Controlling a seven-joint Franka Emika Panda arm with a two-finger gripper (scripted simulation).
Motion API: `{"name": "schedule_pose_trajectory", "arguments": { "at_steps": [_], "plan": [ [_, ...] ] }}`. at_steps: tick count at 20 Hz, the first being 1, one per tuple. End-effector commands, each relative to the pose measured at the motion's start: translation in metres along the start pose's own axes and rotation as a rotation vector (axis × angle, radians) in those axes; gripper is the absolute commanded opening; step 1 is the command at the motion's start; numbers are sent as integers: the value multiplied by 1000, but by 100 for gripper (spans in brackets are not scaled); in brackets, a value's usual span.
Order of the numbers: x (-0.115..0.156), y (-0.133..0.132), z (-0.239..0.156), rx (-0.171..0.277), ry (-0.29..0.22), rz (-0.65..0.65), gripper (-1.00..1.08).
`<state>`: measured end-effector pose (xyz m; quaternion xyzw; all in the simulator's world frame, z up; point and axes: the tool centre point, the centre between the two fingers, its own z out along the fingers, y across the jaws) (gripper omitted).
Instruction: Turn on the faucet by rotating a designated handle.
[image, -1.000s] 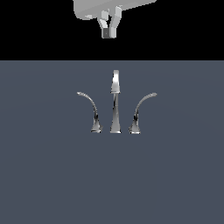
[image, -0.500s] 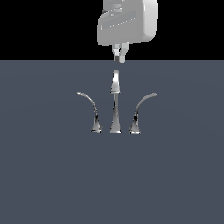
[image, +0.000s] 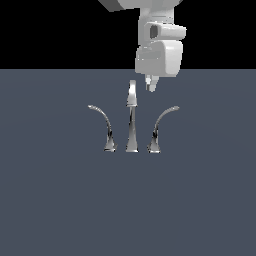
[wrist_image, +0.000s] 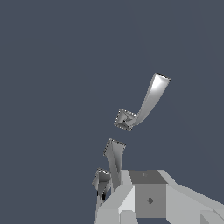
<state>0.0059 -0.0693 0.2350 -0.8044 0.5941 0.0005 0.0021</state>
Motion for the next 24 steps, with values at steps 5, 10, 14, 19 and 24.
{"name": "schedule_pose_trajectory", "arguments": {
  "at_steps": [5, 10, 14, 19, 24],
  "plan": [
    [42, -10, 34, -2, 4, 184, -100],
    [66, -13, 53, -3, 5, 287, -100],
    [78, -13, 61, -3, 5, 337, -100],
    [83, -12, 64, -2, 4, 357, -100],
    [83, -9, 64, -2, 4, 357, -100]
  ]
}}
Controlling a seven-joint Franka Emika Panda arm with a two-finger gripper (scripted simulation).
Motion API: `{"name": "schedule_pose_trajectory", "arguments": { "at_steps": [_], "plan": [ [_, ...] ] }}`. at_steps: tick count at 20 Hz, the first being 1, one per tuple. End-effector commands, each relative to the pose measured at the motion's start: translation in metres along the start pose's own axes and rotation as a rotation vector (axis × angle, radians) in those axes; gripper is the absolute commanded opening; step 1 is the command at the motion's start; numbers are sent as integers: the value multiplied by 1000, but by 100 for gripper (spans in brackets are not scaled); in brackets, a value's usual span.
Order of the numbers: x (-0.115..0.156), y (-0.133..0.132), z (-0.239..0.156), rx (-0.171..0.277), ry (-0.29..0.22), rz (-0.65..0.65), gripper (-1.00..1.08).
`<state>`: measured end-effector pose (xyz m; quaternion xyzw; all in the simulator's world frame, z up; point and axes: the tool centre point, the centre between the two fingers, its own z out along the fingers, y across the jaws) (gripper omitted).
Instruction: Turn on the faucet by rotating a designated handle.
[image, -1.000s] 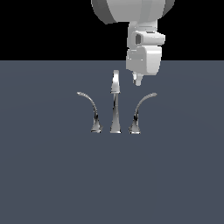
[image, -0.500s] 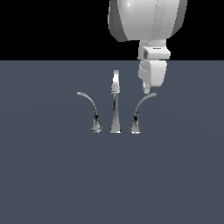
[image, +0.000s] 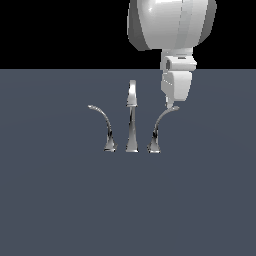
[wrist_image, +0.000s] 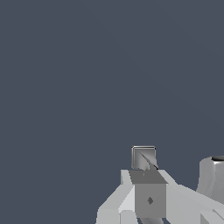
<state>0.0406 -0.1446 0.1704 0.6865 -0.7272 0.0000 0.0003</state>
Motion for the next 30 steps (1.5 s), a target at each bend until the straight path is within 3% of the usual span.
{"name": "schedule_pose_trajectory", "arguments": {
  "at_steps": [1, 13, 14, 30],
  "plan": [
    [3, 5, 0, 0, 0, 1, -100],
    [17, 40, 0, 0, -1, 1, -100],
    [9, 31, 0, 11, -2, -10, -100],
    [0, 85, 0, 2, -1, 0, -100]
  ]
}}
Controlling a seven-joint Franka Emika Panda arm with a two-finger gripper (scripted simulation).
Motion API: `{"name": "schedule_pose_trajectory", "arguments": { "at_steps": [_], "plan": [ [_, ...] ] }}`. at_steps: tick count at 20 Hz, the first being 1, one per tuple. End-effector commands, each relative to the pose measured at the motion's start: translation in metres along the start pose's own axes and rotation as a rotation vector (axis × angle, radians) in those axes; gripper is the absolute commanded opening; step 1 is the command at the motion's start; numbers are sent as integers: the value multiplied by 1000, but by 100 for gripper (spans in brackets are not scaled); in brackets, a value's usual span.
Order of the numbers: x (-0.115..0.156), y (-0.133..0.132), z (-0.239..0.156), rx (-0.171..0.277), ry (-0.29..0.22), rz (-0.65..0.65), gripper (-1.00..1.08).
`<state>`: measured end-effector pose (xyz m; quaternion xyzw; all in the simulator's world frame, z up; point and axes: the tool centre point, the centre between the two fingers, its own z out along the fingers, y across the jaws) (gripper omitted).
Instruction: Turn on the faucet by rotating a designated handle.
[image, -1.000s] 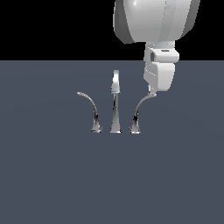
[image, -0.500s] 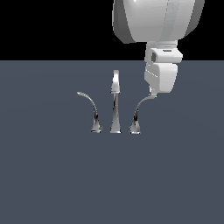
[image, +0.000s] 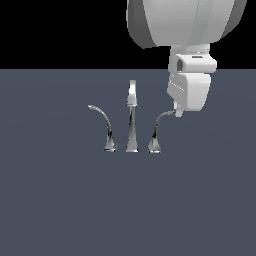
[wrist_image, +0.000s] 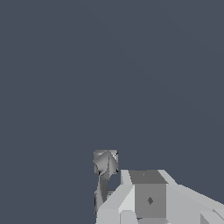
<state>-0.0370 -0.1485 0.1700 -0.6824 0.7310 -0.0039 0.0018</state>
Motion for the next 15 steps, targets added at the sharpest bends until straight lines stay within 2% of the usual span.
{"name": "schedule_pose_trajectory", "arguments": {
  "at_steps": [1, 2, 15],
  "plan": [
    [-9, 7, -1, -7, -3, -11, -100],
    [-2, 2, 0, -1, -1, -3, -100],
    [-54, 29, -1, -8, -3, -10, -100]
  ]
}}
